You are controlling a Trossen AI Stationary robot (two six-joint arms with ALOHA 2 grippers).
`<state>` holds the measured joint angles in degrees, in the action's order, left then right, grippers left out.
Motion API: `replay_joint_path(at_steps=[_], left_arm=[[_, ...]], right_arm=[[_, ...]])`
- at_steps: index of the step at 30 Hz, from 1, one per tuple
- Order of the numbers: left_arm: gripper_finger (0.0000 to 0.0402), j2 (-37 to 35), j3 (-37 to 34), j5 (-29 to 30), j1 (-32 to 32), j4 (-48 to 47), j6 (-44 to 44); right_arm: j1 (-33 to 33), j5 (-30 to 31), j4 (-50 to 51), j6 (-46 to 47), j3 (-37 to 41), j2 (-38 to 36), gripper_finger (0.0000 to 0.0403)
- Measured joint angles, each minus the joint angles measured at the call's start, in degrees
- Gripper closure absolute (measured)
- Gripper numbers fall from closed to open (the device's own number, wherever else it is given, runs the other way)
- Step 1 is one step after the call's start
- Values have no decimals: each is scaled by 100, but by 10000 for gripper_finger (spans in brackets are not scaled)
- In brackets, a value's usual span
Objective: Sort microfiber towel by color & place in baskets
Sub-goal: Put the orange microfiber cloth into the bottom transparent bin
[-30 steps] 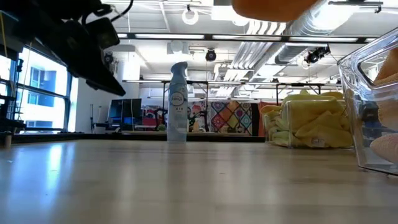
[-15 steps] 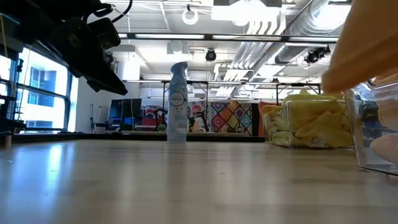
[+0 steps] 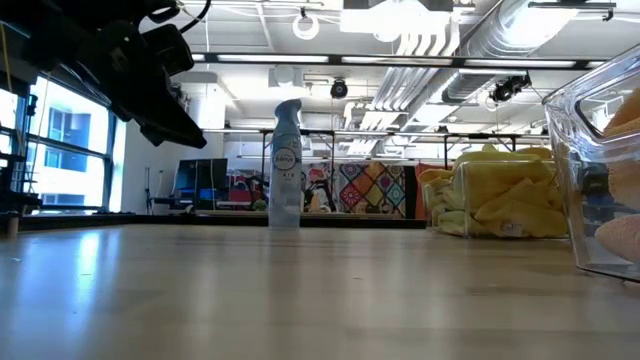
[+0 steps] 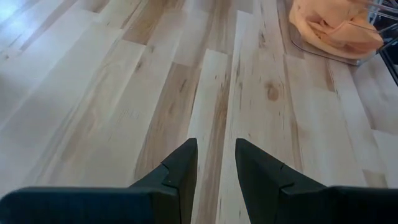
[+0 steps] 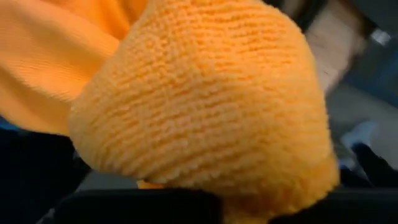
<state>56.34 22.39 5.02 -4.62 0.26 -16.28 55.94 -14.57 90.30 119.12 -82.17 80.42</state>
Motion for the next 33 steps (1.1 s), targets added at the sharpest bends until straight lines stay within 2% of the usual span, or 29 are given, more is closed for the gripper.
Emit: replay_joint_path(at_steps=[2,4,6,11,13,15,18,24,29,33], left_arm=[[303,0,0,2,0,1,-5],[303,0,0,2,0,0,-6],[303,0,0,2,0,4,-8],[303,0,0,6,0,4,-8],[303,0,0,6,0,1,-15],[303,0,0,6,0,1,-17],[303,0,0,7,-2,1,-17],[303,0,2,7,-6,-1,-146],[303,0,2,11,-128,-5,-159],[303,2,2,11,-284,-3,-161]], right_arm=[[52,-95,-29,196,179,-157,403],[80,160,-19,257,199,-272,403],[85,922,-33,113,138,-248,403],[68,3478,-615,-552,-105,-20,403],[50,3942,-947,-713,-102,212,403],[-25,3904,-1162,-876,-101,521,403],[-132,3277,-1364,-969,-93,1117,403],[-155,2273,-1587,-372,-90,2232,403],[-96,1871,-1736,84,-51,2661,403],[-36,1684,-2428,759,537,2581,403]])
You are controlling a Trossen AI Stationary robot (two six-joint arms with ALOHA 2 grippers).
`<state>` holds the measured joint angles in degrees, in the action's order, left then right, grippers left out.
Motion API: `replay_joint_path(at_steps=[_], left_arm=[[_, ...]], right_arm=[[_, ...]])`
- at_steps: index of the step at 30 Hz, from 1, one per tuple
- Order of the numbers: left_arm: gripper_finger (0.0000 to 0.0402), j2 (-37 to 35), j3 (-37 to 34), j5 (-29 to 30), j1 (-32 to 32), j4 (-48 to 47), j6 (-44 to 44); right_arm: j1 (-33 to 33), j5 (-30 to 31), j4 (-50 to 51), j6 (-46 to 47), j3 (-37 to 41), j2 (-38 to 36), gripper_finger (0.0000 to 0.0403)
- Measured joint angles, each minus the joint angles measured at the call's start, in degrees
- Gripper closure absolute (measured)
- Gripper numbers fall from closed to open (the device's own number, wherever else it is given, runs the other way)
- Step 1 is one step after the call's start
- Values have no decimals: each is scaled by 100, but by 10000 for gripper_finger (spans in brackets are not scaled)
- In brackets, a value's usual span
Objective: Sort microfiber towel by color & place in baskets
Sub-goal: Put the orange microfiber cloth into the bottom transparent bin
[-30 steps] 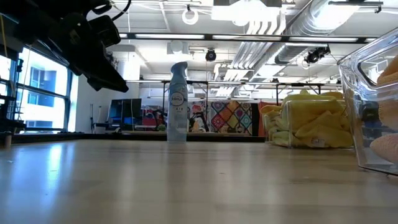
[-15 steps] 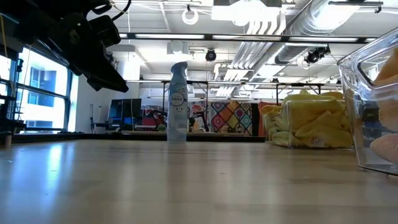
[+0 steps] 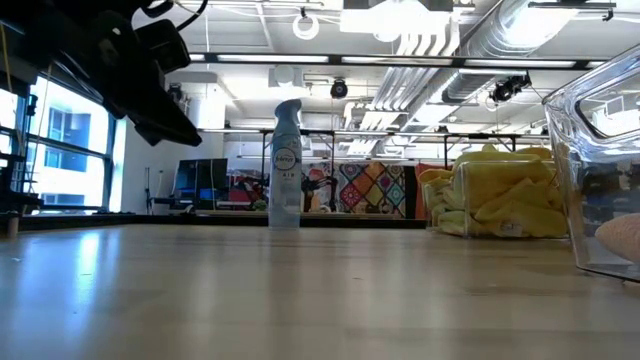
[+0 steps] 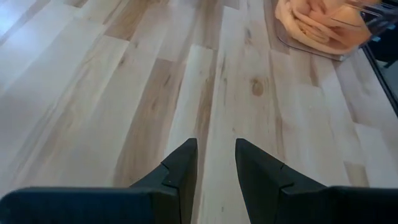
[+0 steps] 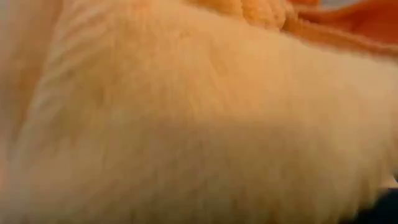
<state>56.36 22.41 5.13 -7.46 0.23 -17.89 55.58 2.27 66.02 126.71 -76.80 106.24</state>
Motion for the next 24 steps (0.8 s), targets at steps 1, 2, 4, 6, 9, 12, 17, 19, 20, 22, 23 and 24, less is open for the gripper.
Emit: replay_joint_path(at_steps=[1,2,4,6,9,12,17,19,20,22,23,24], left_arm=[[303,0,0,0,-39,2,0],[303,0,0,0,-76,2,0],[303,0,0,-1,-144,2,-4],[303,0,0,-1,-203,1,-2],[303,0,0,0,-261,0,-2],[303,0,0,-1,-280,1,-2],[303,0,0,0,-278,-2,0],[303,0,0,0,-278,-2,0],[303,0,0,0,-278,-2,-2],[303,0,0,0,-278,-4,-1],[303,0,0,0,-278,-4,0],[303,0,0,0,-278,-5,0]], right_arm=[[10,4,-248,119,187,-44,403],[8,18,-504,220,360,-102,403],[8,19,-1000,326,662,-199,403],[-46,1,-1356,328,850,-213,403],[-109,-58,-1510,241,969,-221,403],[-134,-210,-1336,189,880,-214,403],[-115,-174,-638,33,349,-232,401],[-78,-33,-219,34,55,-281,391],[-66,32,-5,49,-101,-297,382],[-62,102,349,67,-372,-306,360],[-62,114,508,50,-503,-306,347],[-62,114,620,46,-617,-307,332]])
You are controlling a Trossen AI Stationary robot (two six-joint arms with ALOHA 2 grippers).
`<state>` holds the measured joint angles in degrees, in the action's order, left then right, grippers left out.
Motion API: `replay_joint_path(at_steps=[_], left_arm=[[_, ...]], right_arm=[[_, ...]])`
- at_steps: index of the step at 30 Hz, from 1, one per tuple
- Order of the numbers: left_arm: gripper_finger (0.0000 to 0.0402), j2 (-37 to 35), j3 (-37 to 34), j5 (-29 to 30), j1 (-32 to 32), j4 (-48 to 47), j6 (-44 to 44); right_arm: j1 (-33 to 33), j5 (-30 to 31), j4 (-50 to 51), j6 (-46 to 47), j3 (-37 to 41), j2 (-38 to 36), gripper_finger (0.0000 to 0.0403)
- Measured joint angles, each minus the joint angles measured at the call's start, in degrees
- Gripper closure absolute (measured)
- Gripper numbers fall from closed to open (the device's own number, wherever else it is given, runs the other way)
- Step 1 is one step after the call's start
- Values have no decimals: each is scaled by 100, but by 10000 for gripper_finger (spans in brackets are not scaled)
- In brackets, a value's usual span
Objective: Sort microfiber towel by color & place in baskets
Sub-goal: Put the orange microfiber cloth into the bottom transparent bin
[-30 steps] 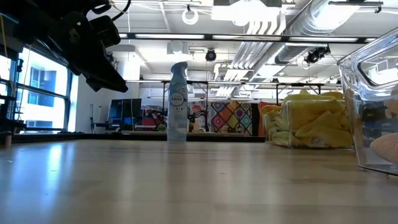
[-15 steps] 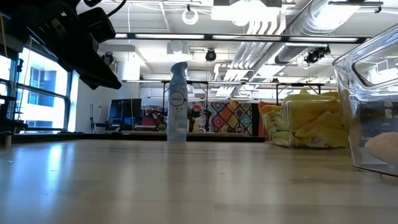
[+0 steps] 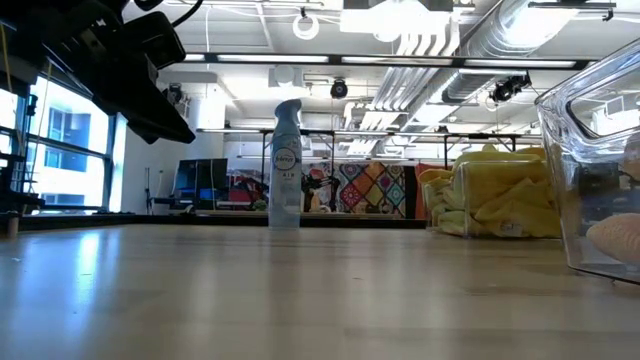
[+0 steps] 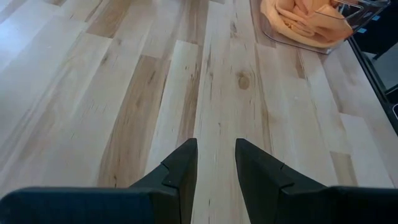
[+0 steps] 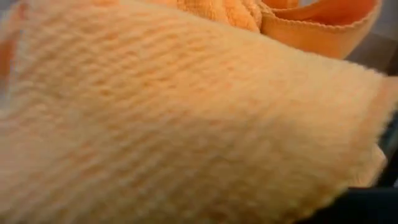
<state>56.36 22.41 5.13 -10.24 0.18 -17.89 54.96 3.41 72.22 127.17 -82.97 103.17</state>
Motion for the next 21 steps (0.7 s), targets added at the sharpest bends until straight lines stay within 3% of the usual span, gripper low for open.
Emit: replay_joint_path(at_steps=[12,16,21], left_arm=[[303,0,0,-2,0,-26,9],[303,0,0,-2,0,-30,9],[303,0,0,0,0,-31,9]], right_arm=[[-22,-51,1055,-146,-958,-4,159],[-22,97,1220,-306,-1358,-8,143],[-22,154,1163,-237,-1593,-10,152]])
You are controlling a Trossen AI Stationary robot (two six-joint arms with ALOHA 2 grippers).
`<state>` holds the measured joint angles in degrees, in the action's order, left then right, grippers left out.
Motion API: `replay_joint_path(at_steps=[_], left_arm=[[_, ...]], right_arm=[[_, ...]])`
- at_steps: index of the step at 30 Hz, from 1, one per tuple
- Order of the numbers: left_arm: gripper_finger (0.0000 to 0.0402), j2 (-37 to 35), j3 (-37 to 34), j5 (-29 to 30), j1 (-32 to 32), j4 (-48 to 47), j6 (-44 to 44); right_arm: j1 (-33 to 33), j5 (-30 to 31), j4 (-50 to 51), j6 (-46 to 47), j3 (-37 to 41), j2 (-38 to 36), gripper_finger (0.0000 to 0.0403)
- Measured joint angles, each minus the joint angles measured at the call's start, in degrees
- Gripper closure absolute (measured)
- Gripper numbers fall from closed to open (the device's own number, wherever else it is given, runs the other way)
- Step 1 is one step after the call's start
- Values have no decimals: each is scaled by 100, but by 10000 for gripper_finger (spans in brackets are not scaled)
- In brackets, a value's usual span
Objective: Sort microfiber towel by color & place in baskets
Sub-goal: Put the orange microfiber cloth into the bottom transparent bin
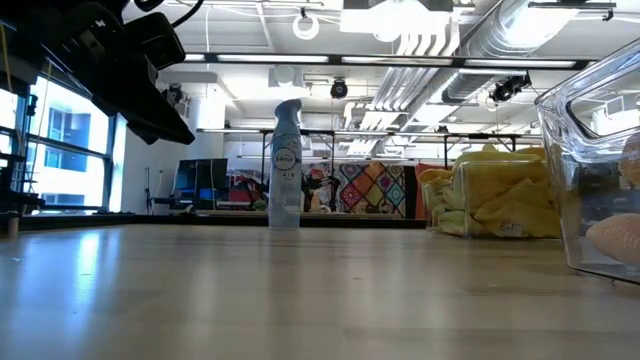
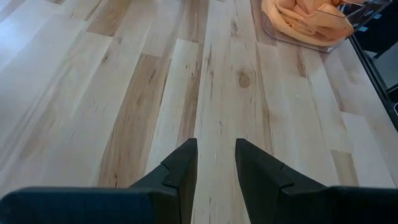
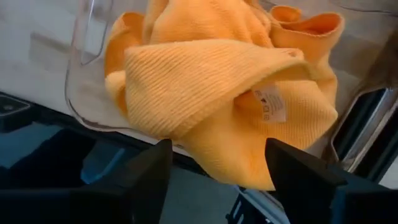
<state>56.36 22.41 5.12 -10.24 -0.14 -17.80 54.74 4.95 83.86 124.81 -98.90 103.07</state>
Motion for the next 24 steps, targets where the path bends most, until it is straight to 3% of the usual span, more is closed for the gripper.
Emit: replay_joint_path(at_steps=[4,11,13,19,24], left_arm=[[303,0,0,-2,0,0,0],[303,2,0,0,2,0,106],[303,2,0,0,2,-1,142],[303,2,0,0,2,-3,142],[303,2,0,0,2,-5,138]], right_arm=[[0,0,-338,164,167,-2,193],[-109,227,-1417,523,1404,0,360],[-190,232,-1869,495,1852,4,391],[-454,-173,-3371,364,3017,-2,368],[-498,-199,-3516,214,3125,-34,366]])
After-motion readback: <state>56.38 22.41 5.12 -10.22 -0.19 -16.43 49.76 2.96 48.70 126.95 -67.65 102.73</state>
